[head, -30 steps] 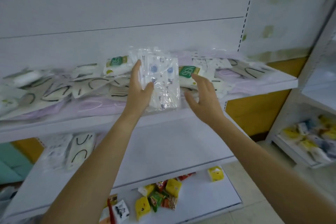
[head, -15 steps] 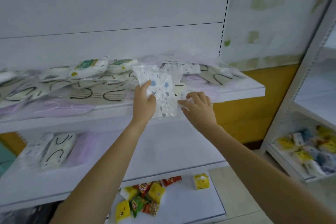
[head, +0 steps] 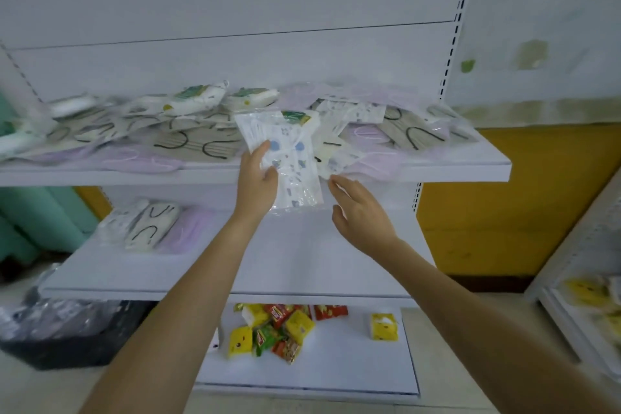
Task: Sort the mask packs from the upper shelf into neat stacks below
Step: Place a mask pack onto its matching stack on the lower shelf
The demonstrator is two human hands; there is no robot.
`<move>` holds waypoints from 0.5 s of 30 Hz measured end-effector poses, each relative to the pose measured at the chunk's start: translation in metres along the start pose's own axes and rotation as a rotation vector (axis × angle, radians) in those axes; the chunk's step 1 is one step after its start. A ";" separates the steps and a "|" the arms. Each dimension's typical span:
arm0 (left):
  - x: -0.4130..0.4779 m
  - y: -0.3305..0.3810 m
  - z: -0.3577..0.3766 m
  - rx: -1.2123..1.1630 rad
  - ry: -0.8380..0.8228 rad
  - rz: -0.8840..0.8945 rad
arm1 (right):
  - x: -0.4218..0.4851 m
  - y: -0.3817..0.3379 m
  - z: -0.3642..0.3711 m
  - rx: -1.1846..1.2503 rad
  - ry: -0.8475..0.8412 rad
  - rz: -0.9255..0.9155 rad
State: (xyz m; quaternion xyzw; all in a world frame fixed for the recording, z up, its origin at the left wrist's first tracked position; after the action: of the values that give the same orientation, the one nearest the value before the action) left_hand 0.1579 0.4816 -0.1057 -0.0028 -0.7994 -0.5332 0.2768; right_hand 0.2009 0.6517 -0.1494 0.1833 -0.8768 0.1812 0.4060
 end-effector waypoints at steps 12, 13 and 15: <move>-0.033 -0.018 -0.008 -0.044 0.105 0.052 | -0.046 0.004 -0.031 -0.009 0.193 -0.074; -0.042 -0.021 -0.010 -0.048 0.088 0.049 | -0.047 -0.002 -0.034 0.018 0.218 -0.090; -0.058 -0.026 -0.011 -0.073 0.026 0.005 | -0.055 -0.018 -0.034 0.081 0.244 -0.149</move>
State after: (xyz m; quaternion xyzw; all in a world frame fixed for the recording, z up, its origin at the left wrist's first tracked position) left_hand 0.2040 0.4779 -0.1503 -0.0076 -0.7757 -0.5613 0.2883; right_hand 0.2643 0.6618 -0.1688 0.2408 -0.7969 0.2065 0.5141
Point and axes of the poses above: each hand's wrist, its own x-axis towards the middle knuckle, its own z-axis out of the palm, y = z × x, the point moved 4 cm from there along x, towards the middle knuckle, and after that the axes turned 12 degrees about y, right-handed, at the moved point
